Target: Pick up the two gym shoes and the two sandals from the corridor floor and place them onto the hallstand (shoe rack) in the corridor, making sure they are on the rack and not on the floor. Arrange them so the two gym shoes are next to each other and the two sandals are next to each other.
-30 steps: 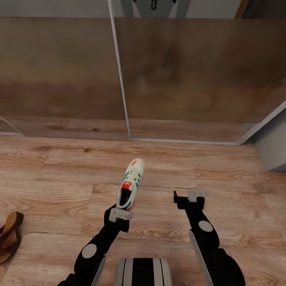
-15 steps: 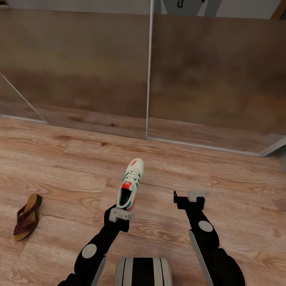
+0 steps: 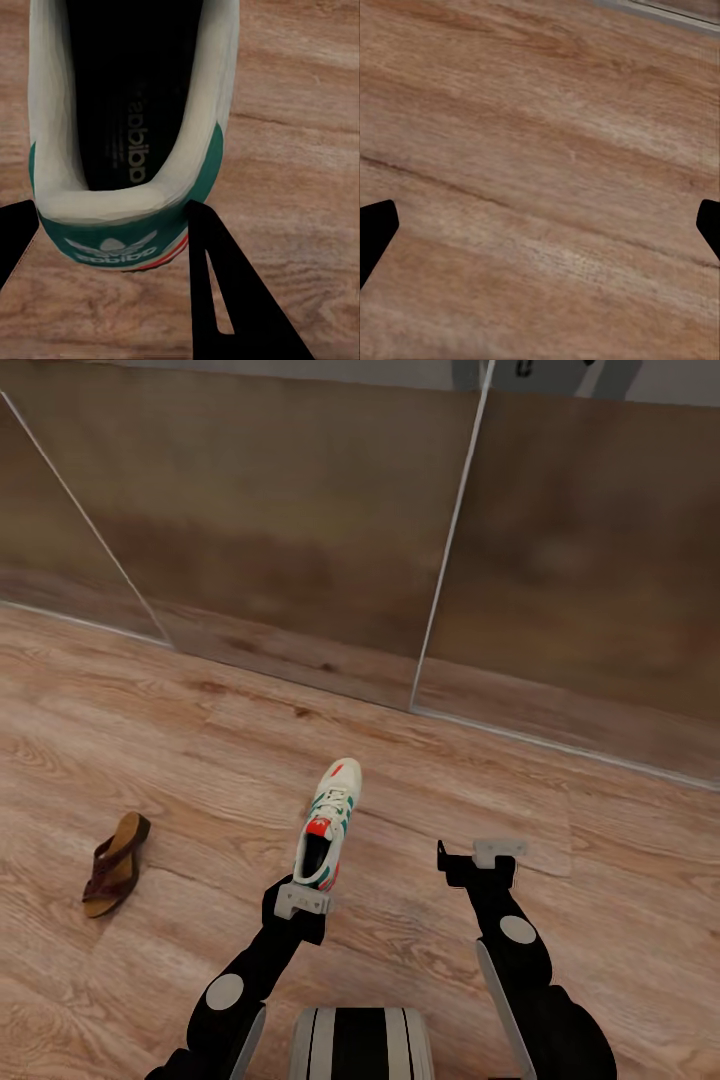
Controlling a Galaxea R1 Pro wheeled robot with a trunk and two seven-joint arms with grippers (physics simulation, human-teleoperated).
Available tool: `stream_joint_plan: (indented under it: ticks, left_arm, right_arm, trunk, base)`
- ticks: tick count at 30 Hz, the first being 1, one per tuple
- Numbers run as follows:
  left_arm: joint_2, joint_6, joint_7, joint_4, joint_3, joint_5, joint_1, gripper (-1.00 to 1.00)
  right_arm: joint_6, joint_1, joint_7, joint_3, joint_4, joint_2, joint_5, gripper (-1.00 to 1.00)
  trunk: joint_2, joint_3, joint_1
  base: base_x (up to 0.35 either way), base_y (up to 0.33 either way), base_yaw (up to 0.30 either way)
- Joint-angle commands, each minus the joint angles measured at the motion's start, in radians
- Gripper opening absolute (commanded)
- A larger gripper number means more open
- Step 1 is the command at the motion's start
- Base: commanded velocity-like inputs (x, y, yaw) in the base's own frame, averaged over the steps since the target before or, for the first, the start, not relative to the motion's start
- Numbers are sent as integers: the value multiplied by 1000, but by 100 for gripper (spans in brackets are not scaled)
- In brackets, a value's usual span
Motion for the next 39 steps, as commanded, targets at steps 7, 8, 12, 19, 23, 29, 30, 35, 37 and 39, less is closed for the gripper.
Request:
stream_joint_plan:
  ticks: [7,8,12,19,23,29,30,35,37,39]
  left_arm:
    - [-1,5,-6,-1,1,-9,0,-100]
    - [-1,5,-6,-1,1,-9,0,-100]
    - [-1,5,-6,-1,1,-9,0,-100]
    - [-1,5,-4,-1,1,-9,0,-100]
    - [-1,5,-4,-1,1,-9,0,-100]
    - [-1,5,-4,-1,1,-9,0,-100]
    - [-1,5,-4,-1,1,-9,0,-100]
    - [-1,5,-4,-1,1,-9,0,-100]
    - [-1,5,-4,-1,1,-9,0,-100]
    - [-1,5,-4,-1,1,-9,0,-100]
  right_arm:
    - [7,0,-4,1,-1,0,5,100]
    - [7,0,-4,1,-1,-1,5,100]
    - [7,0,-4,1,-1,0,5,100]
    - [7,0,-4,1,-1,0,5,100]
    - [7,0,-4,1,-1,-1,5,100]
    - [7,0,-4,1,-1,0,5,100]
    - [7,0,-4,1,-1,0,5,100]
    - [7,0,-4,1,-1,0,5,100]
    - [7,0,-4,1,-1,0,5,100]
    - [7,0,-4,1,-1,0,5,100]
  trunk:
    - [0,-4,0]
    - [0,-5,0]
    - [0,-7,0]
    - [0,-10,0]
    - [0,-12,0]
    - [0,-15,0]
    - [0,-16,0]
    - [0,-18,0]
    - [0,-19,0]
    - [0,-20,0]
  base:
    - [137,-183,289]
    - [180,-239,289]
    - [184,-242,289]
    - [185,-207,289]
    - [182,-167,289]
    - [182,-163,289]
    - [182,-162,289]
    - [182,-162,289]
    - [180,-158,289]
    - [179,-155,289]
